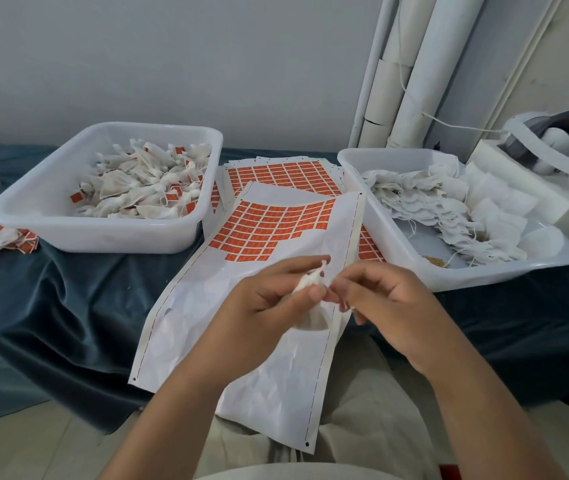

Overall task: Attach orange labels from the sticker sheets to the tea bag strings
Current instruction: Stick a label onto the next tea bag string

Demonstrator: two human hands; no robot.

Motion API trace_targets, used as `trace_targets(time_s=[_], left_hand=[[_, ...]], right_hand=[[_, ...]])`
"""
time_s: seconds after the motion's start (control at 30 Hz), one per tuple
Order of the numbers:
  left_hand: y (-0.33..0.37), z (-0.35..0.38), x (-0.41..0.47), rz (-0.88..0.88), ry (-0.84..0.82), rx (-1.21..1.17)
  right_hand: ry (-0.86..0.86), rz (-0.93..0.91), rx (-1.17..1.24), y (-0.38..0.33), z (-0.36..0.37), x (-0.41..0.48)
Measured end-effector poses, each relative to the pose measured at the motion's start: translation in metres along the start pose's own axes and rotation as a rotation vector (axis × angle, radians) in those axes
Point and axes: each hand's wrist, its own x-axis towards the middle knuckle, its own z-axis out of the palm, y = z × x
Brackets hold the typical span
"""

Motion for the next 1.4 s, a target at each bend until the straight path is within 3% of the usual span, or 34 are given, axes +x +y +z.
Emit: trace_targets(time_s=[0.1, 0.33, 0.5, 0.7, 0.83, 0.93, 1.23, 1.4], left_hand=[[0.002, 0.001, -0.002, 0.004, 0.035, -0.086], [0.003, 0.004, -0.003, -0.055, 0.194, -0.026], [-0.002, 0.004, -0.001, -0.047, 0.278, 0.106], [-0.004, 0.005, -0.001, -0.002, 0.173, 0.470], [0.001, 0.004, -0.004, 0.086, -0.016, 0.790], [0.000, 0.003, -0.009, 0.150, -0.161, 0.896], [0.001, 0.003, -0.015, 0.084, -0.400, 0.626], [0.001, -0.001, -0.014, -0.037, -0.423, 0.190]], right_hand=[[-0.052, 0.001, -0.031, -0.005, 0.008, -0.003], [-0.102, -0.017, -0.175, -0.010, 0.014, -0.009], [0.045, -0.124, -0.475, -0.021, 0.014, -0.015], [0.074, -0.339, -0.759, -0.030, 0.010, -0.024], [0.090, -0.452, -0.793, -0.034, 0.006, -0.027], [0.013, -0.514, -0.809, -0.034, 0.004, -0.027], [-0.033, -0.521, -0.639, -0.028, 0.000, -0.021], [-0.027, -0.348, -0.337, -0.020, -0.003, -0.014]])
